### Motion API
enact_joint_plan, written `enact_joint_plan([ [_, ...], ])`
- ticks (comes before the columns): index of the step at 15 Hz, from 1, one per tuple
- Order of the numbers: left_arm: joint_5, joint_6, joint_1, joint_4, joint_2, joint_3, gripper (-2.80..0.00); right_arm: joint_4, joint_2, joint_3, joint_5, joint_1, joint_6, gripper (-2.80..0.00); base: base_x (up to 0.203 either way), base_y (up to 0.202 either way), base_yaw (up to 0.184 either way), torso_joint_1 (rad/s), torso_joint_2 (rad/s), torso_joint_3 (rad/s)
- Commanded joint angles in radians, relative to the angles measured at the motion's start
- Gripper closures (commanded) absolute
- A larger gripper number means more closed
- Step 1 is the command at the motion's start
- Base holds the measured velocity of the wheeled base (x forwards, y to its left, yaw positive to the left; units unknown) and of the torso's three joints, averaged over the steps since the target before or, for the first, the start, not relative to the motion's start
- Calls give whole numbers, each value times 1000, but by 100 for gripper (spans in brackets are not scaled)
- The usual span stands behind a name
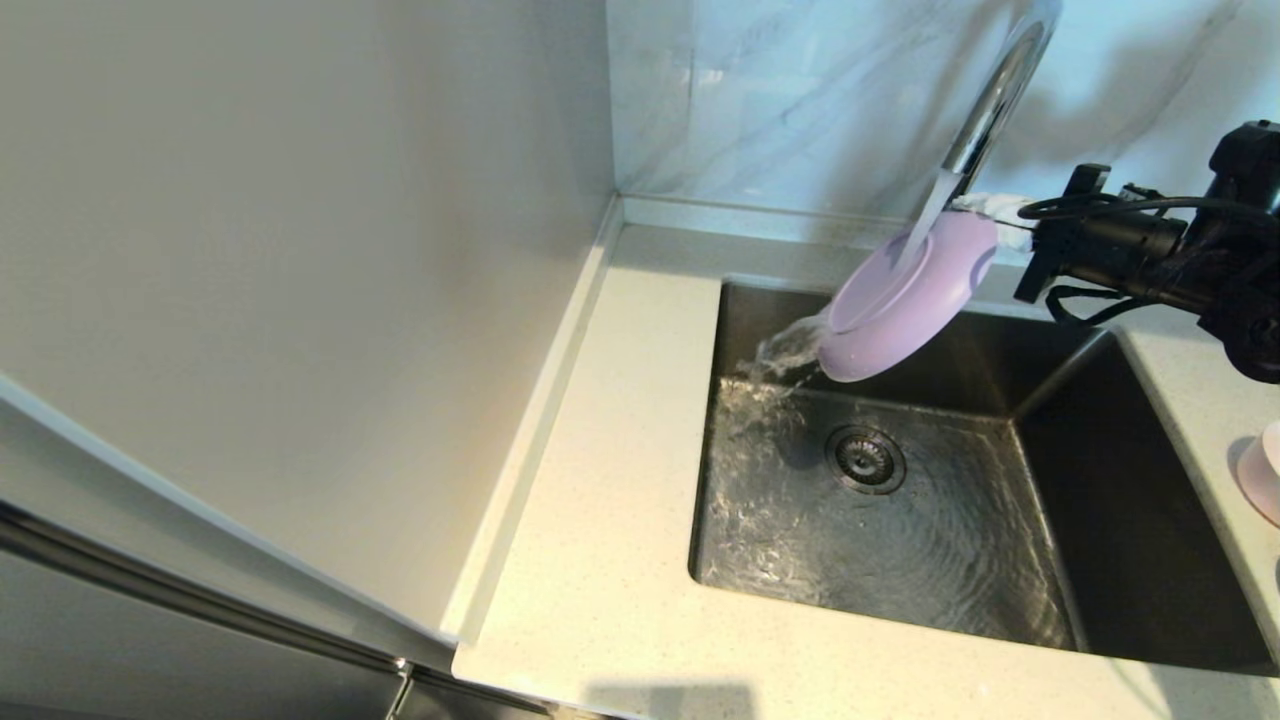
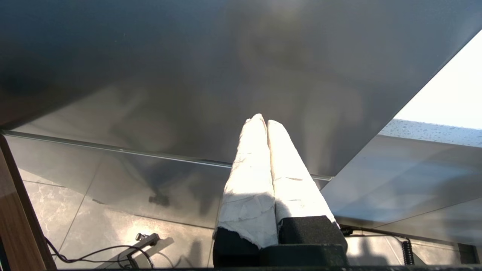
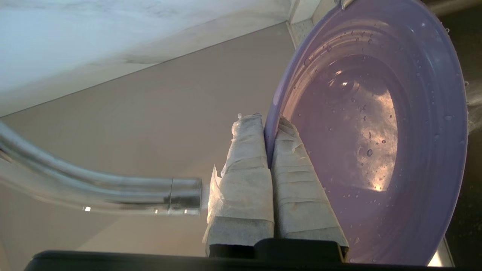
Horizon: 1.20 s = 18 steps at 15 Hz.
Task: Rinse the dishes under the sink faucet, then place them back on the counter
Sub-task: Rinse the plate
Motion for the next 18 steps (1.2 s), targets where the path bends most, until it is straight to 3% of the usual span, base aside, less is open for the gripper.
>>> enact_joint_plan([
  [1, 1, 0, 0, 0, 0, 0, 0, -4, 26, -28, 4, 0, 10, 0, 0, 0, 0, 0, 0, 0],
  [7, -1, 0, 0, 0, 0, 0, 0, -3, 8, -15, 2, -34, 7, 0, 0, 0, 0, 0, 0, 0],
  [12, 1, 0, 0, 0, 0, 0, 0, -3, -72, 69, 48, -188, -15, 0, 0, 0, 0, 0, 0, 0],
  [15, -1, 0, 0, 0, 0, 0, 0, 0, -141, 121, 68, -249, -97, 0, 0, 0, 0, 0, 0, 0],
  [18, 1, 0, 0, 0, 0, 0, 0, 127, -219, 163, 71, -271, -293, 0, 0, 0, 0, 0, 0, 0],
])
